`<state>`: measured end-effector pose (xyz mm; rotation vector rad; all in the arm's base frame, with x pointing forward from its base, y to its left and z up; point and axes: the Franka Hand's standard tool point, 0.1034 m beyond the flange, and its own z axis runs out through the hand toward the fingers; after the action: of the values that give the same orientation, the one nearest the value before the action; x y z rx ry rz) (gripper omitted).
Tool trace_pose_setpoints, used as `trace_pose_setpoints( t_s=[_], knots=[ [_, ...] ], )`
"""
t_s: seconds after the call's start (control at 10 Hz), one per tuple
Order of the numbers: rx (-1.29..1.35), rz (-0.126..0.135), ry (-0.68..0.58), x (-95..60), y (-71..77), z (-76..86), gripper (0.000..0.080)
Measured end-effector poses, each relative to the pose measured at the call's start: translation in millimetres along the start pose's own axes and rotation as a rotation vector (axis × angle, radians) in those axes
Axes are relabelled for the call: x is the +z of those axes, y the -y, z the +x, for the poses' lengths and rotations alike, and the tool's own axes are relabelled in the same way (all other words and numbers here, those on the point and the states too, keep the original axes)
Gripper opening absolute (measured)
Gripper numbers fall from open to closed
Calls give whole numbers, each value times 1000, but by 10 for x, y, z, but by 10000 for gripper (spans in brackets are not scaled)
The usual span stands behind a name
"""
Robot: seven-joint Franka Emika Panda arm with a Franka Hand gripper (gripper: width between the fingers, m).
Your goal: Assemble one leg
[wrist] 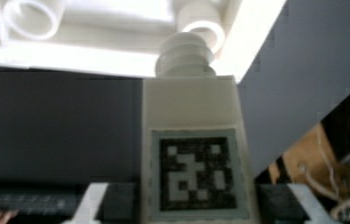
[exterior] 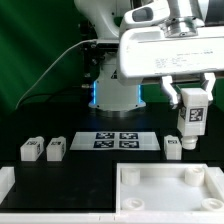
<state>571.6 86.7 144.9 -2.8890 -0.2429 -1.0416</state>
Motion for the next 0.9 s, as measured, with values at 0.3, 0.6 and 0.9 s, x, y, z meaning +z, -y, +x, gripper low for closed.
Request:
trace_pose_setpoints(
  t_s=[0.3,0.6,0.9],
  knots=[
    [-5,26,97,93,18,-106,291],
    [18,64,96,408,138,168,291],
    [29,76,81,615,194,250,291]
  ],
)
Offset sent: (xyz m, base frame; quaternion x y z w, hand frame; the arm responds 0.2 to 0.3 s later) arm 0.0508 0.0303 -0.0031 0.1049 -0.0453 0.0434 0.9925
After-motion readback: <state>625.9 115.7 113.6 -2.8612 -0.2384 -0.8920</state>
